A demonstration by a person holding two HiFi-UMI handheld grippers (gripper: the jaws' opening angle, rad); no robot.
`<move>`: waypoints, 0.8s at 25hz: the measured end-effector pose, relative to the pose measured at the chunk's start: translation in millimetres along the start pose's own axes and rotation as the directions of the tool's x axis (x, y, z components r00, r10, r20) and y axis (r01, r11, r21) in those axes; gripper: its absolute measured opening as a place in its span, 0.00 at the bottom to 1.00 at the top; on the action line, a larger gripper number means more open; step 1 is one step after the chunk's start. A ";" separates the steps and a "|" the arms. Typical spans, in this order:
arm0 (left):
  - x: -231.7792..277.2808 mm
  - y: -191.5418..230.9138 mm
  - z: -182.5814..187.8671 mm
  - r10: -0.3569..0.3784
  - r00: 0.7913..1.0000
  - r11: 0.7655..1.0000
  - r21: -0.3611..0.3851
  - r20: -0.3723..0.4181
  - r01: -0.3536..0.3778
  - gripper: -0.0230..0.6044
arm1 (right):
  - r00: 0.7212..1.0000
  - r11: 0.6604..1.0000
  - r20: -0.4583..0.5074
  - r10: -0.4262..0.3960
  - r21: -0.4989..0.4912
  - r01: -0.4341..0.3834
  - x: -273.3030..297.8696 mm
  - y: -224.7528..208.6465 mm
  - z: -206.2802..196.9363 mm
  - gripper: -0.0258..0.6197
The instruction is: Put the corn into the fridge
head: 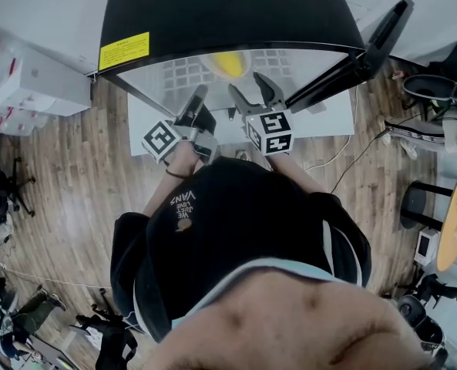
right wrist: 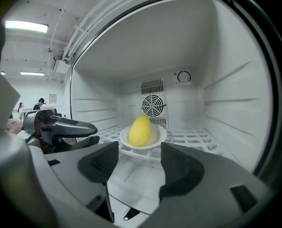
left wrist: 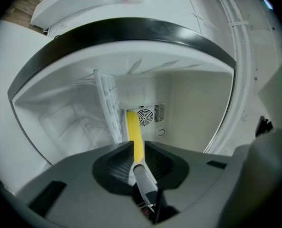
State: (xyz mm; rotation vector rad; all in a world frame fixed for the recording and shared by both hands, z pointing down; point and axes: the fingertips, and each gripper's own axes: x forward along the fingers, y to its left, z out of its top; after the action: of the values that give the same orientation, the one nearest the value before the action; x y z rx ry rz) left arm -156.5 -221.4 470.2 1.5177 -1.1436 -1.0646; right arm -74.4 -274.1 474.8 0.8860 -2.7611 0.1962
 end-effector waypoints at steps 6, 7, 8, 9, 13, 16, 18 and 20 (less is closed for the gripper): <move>5.7 -14.2 -4.4 -0.044 0.997 0.994 0.096 -0.057 0.049 0.15 | 1.000 1.000 0.000 -0.015 0.014 0.015 -7.0 -0.3 -2.5 0.46; 6.2 -15.0 -5.3 -0.044 0.997 0.992 0.118 -0.070 0.052 0.15 | 1.000 1.000 -0.002 -0.019 0.017 0.019 -7.9 -1.0 -3.7 0.46; 6.0 -14.2 -5.9 -0.032 0.996 0.988 0.150 -0.083 0.044 0.15 | 1.000 1.000 -0.003 -0.023 0.019 0.023 -8.9 -1.5 -4.7 0.46; 5.2 -13.0 -6.7 -0.016 0.995 0.983 0.182 -0.095 0.033 0.15 | 1.000 0.999 -0.004 -0.027 0.021 0.027 -10.1 -1.6 -5.5 0.46; 3.0 -12.6 -12.0 0.010 0.992 0.964 0.266 -0.128 0.024 0.15 | 0.999 0.999 -0.007 -0.038 0.038 0.038 -14.3 -0.2 -8.3 0.46; 0.5 -11.5 -12.4 0.038 0.987 0.936 0.351 -0.155 0.019 0.15 | 0.999 0.998 -0.006 -0.045 0.040 0.045 -16.8 3.3 -8.7 0.46; -1.9 -11.1 -12.2 0.057 0.984 0.920 0.392 -0.167 0.014 0.15 | 0.999 0.998 -0.004 -0.050 0.038 0.050 -18.4 6.4 -8.8 0.46; -4.2 -10.9 -11.8 0.070 0.983 0.907 0.421 -0.172 0.010 0.15 | 0.999 0.998 -0.003 -0.053 0.040 0.053 -19.5 9.2 -8.8 0.46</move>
State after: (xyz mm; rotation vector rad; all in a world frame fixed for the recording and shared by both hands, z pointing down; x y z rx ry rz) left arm -144.0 -213.8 462.3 1.8822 -1.3165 -0.6602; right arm -62.8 -254.1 477.7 0.9677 -2.7375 0.2440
